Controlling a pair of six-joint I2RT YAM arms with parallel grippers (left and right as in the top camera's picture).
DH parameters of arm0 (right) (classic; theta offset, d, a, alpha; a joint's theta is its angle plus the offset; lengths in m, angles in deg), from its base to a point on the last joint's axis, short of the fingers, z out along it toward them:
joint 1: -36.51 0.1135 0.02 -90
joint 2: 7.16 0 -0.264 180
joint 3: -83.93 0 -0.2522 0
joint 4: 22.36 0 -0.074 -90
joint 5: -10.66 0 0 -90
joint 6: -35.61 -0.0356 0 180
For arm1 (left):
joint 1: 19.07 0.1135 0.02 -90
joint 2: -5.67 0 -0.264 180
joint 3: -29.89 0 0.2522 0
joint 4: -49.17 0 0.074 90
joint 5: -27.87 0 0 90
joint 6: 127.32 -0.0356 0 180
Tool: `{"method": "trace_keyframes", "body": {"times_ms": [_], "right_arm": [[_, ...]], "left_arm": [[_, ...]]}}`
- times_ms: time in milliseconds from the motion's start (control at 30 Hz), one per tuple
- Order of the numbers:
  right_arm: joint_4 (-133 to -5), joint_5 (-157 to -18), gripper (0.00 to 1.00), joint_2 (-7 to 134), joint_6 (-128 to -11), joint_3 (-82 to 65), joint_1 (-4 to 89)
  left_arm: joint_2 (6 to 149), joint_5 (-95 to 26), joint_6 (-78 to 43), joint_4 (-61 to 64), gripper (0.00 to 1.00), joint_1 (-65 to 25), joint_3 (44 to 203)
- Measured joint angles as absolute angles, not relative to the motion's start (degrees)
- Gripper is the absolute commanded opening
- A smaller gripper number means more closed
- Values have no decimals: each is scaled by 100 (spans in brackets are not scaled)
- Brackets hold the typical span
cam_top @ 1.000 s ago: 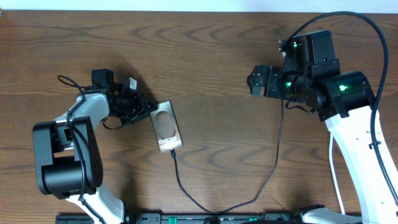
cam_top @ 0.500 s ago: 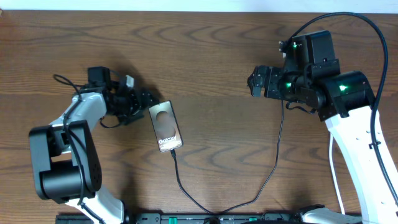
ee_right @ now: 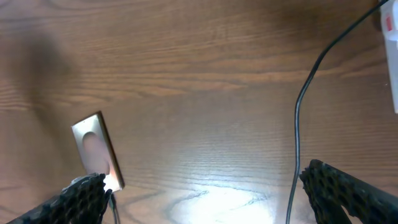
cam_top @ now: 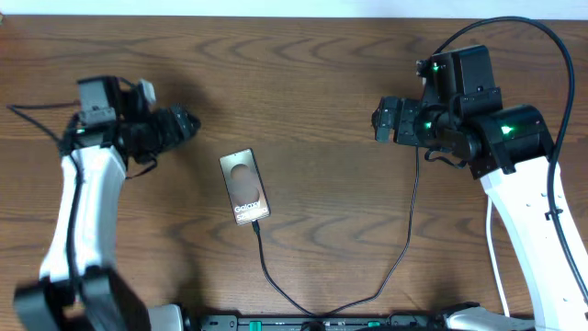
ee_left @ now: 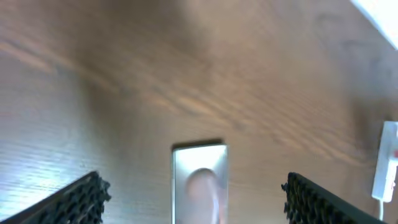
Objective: Plug charger to phone and switch on socket
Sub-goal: 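Open the left gripper and raise it away from the phone, then move the right gripper toward the white power strip switch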
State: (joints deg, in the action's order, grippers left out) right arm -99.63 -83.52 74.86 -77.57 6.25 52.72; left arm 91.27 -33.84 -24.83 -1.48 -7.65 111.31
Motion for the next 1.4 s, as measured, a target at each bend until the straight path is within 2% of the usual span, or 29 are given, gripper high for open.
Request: {"method": "trace_keyframes", "body": {"times_ms": [200,367,833,933,1267,1400], "right_arm": [[-9972,-8223,99,7486,-7732,625,5272],[-9983,-8201,99,7486,-7732,625,5272],[-9954,-8348,99,7486,-7608,625,5108],[-9845,-8719,99,7486,-7398,631,4656],[-9819,-10252,99,7832,-6513,1635,2052],[-9751,-10547,99,8184,-5964,1908,1355]], "left_arm": [[8478,-4743,-2846,-1179,89,-1727,12342],[8415,-5851,-2995,-1365,89,-2492,13085],[8417,-6551,-3032,-1501,89,-2658,13153],[8417,-6553,-3032,-1498,89,-2658,13153],[8417,-6553,-3032,-1503,89,-2658,13153],[8417,-6553,-3032,-1503,89,-2658,13153]]}}
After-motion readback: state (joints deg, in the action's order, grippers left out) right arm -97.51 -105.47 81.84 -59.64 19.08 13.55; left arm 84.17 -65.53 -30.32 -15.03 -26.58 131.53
